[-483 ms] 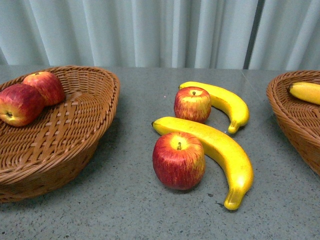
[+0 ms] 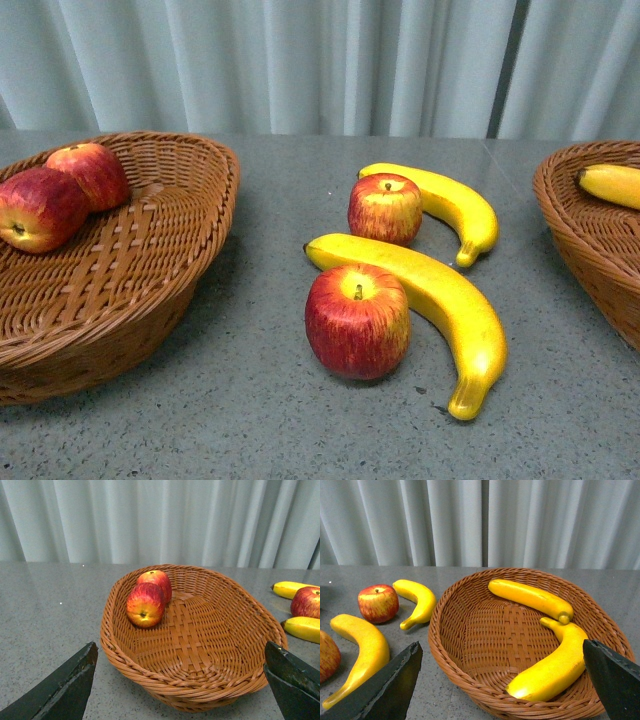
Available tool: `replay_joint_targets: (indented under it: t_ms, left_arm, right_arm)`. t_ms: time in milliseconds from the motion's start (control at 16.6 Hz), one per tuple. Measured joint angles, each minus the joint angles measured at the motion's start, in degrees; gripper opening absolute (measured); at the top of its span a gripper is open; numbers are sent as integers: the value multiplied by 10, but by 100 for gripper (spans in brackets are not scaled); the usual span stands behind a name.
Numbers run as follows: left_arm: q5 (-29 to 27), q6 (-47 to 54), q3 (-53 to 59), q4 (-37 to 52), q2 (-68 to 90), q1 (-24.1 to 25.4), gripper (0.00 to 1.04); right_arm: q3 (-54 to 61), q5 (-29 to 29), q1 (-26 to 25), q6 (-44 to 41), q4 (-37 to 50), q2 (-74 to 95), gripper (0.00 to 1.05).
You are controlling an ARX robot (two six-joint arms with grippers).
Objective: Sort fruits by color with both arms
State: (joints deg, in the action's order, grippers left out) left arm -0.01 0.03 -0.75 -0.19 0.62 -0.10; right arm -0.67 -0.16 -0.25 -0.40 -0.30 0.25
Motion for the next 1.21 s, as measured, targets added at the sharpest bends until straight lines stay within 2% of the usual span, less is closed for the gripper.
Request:
replay_joint_targets:
  t_ms: [785, 846, 906, 1088, 1148, 1208]
  left_arm:
    - [0, 0, 0, 0, 0, 0, 98]
    - [43, 4, -22, -73, 28, 16, 98]
    - [55, 4, -37, -81, 78, 12, 98]
    - [64, 5, -59, 26, 169, -19, 98]
    - [78, 14, -101, 138, 289, -37, 98]
    - [90, 21, -141, 203, 381, -67, 98]
  right_arm:
    - [0, 0, 0, 0, 0, 0, 98]
    - [0, 0, 0, 0, 0, 0, 98]
    - [0, 0, 0, 0, 1, 0, 98]
    - [0, 0, 0, 0, 0, 0, 98]
    - [0, 0, 0, 0, 1, 0, 98]
    - [0, 0, 0, 0, 0, 0, 98]
